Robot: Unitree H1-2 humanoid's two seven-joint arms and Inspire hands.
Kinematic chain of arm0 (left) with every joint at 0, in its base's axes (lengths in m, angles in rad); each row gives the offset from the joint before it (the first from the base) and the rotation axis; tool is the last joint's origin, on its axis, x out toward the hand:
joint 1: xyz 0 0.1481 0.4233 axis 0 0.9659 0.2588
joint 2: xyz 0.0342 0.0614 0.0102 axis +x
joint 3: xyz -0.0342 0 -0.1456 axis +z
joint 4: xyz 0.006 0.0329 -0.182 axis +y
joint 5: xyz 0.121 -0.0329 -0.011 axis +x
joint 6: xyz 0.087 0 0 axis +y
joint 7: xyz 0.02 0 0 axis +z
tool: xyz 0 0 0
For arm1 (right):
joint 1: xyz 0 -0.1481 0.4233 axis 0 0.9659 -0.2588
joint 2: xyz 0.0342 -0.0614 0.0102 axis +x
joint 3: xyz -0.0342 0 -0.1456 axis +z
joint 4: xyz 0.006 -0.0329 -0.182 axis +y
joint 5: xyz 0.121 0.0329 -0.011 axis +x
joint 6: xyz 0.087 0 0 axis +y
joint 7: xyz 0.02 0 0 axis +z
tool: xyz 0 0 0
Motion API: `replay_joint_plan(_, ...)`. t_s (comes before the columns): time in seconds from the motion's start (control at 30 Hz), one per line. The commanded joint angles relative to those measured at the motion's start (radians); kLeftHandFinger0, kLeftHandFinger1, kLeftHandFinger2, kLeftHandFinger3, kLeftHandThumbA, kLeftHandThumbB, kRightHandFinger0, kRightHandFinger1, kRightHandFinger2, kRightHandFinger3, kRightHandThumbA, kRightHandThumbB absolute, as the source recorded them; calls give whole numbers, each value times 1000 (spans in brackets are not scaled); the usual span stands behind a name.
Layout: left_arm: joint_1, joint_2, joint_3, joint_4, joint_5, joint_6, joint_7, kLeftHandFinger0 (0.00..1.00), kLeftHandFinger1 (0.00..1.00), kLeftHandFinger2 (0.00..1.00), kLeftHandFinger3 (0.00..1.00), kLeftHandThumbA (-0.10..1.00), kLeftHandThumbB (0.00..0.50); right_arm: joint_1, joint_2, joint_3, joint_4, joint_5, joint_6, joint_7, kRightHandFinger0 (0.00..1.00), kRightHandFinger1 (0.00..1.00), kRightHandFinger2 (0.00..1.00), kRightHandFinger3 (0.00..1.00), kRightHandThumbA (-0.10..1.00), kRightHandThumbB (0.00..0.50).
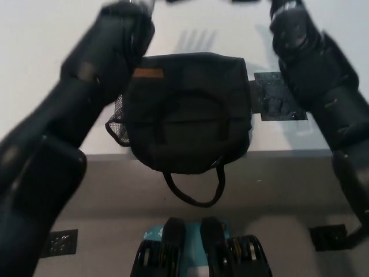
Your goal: A soft travel bag is kept infront of the robot in the middle of the desk and the robot uses both its hands to press it to reduce its size
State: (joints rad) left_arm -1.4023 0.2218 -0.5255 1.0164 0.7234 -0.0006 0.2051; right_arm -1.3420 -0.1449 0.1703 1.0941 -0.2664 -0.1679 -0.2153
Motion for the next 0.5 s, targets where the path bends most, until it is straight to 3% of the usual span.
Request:
replay_joint_plan(0.0, -53, 63, 45, -108, -15, -1, -22, 1000, 1000, 1000, 1000, 969, 7, -37, -33, -18, -136, 10, 48, 44, 1000, 1000, 1000, 1000, 1000, 150)
replay_joint_plan(0.2, 33, 141, 149, -397, -69, 5, -85, 1000, 1000, 1000, 1000, 1000, 23, 55, -81, -57, -458, 28, 137, 102, 1000, 1000, 1000, 1000, 1000, 199)
replay_joint_plan(0.3, 151, 182, 246, -730, -146, 67, -178, 1000, 1000, 1000, 1000, 1000, 40, 151, -112, -88, -781, 37, 234, 147, 1000, 1000, 1000, 1000, 1000, 213)
replay_joint_plan(0.4, 260, 203, 321, -1009, -225, 142, -258, 1000, 1000, 1000, 1000, 1000, 59, 228, -130, -117, -1046, 69, 256, 172, 1000, 1000, 1000, 1000, 1000, 194)
replay_joint_plan(0.47, 346, 199, 368, -1185, -289, 182, -278, 1000, 1000, 1000, 1000, 1000, 77, 283, -137, -133, -1213, 75, 290, 180, 1000, 1000, 1000, 1000, 1000, 214)
